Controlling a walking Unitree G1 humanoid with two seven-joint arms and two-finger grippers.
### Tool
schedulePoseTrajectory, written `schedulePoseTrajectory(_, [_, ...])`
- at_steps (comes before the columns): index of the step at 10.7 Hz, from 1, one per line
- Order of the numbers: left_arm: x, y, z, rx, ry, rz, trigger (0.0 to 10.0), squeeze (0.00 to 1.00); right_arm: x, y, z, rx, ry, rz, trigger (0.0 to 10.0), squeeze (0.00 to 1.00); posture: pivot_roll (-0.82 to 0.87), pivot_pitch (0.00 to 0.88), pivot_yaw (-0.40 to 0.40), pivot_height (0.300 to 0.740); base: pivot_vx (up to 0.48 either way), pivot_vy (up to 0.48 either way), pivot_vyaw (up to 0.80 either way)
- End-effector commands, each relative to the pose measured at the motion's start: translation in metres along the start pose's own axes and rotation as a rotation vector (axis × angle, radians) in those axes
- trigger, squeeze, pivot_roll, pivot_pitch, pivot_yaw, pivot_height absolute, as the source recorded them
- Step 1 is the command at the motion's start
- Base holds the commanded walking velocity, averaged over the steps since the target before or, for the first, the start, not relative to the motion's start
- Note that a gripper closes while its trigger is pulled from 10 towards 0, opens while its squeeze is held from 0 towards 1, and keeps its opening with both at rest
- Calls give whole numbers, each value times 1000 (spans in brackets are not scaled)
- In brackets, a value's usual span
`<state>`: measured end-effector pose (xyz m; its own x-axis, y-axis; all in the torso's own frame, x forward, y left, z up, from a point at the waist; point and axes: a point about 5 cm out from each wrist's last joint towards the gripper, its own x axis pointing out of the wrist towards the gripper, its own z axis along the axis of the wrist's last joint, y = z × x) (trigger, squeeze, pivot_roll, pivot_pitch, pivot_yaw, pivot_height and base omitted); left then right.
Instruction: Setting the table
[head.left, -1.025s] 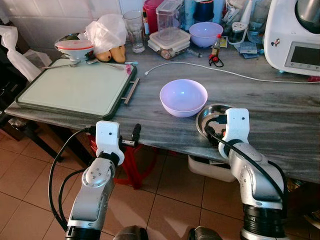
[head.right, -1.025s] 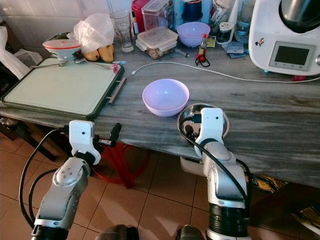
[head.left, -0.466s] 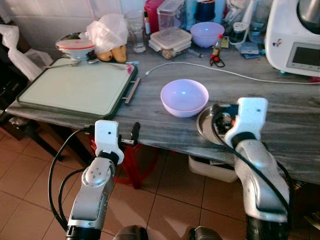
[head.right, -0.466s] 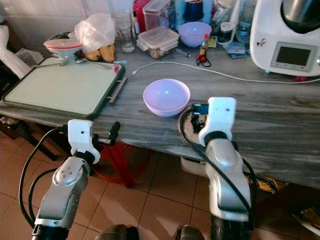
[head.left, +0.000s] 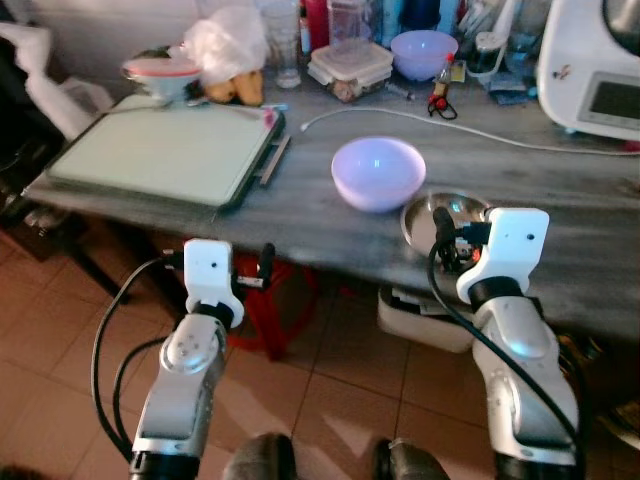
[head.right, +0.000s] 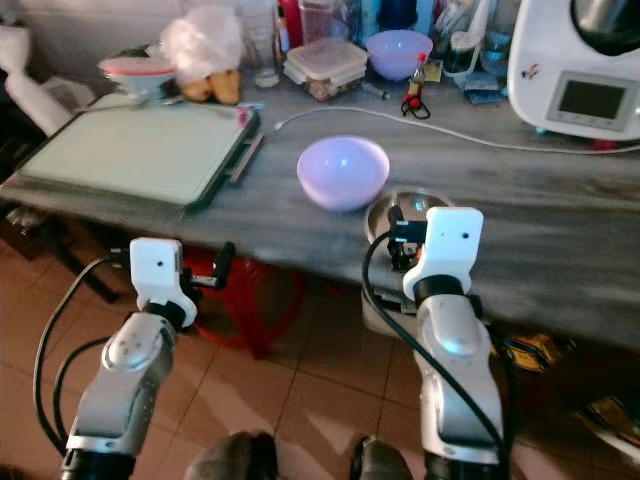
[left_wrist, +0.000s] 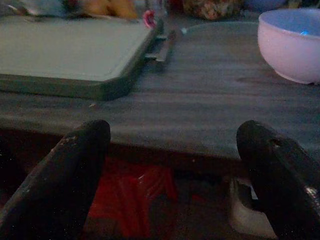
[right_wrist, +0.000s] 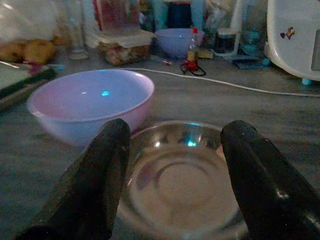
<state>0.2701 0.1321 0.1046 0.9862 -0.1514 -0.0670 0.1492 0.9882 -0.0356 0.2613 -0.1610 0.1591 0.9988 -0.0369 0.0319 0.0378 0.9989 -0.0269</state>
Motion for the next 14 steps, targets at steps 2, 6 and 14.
schedulePoseTrajectory(2, [-1, 2, -2, 1, 9, 7, 10000, 0, 0, 2, -3, 5, 1, 11, 10000, 0, -35, 29, 76, 740, -302, 0, 0])
schedulePoseTrajectory(6, [-3, 2, -5, -1, 23, -10, 10000, 0, -2, -2, -13, -22, 20, -25, 10000, 0, -31, 24, 81, 740, -275, 0, 0])
schedulePoseTrajectory(14, [-3, -4, -2, -24, 0, -55, 10000, 0, 1, -5, -22, 2, 53, -33, 10000, 0, -37, 18, 74, 740, -31, -129, -400])
